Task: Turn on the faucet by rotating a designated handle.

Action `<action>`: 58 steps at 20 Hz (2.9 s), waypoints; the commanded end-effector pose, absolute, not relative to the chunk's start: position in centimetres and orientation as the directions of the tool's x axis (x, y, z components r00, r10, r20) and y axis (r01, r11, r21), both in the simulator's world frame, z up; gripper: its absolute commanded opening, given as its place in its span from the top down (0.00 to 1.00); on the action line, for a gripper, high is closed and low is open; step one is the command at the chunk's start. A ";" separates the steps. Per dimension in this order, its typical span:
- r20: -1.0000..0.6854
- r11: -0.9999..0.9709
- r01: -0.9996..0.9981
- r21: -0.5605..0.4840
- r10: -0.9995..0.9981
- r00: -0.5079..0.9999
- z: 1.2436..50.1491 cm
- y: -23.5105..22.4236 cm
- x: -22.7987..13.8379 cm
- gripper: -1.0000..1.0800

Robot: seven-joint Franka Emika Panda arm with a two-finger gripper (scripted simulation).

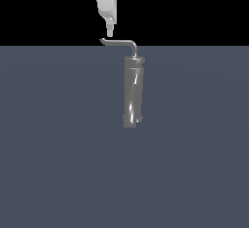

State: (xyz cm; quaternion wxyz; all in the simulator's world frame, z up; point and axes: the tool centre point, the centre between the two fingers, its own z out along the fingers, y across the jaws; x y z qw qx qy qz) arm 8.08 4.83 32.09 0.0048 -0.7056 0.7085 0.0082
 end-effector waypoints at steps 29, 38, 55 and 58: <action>0.000 0.106 -0.994 0.000 -0.994 -0.106 30.0 5.8 6.2 1.00; 0.000 0.106 -0.994 0.000 -0.994 -0.106 30.0 6.3 3.7 1.00; 0.000 0.109 -0.994 -0.004 -0.994 -0.109 30.0 4.4 -0.1 1.00; 0.000 0.108 -0.994 -0.003 -0.994 -0.108 30.0 3.9 -1.0 1.00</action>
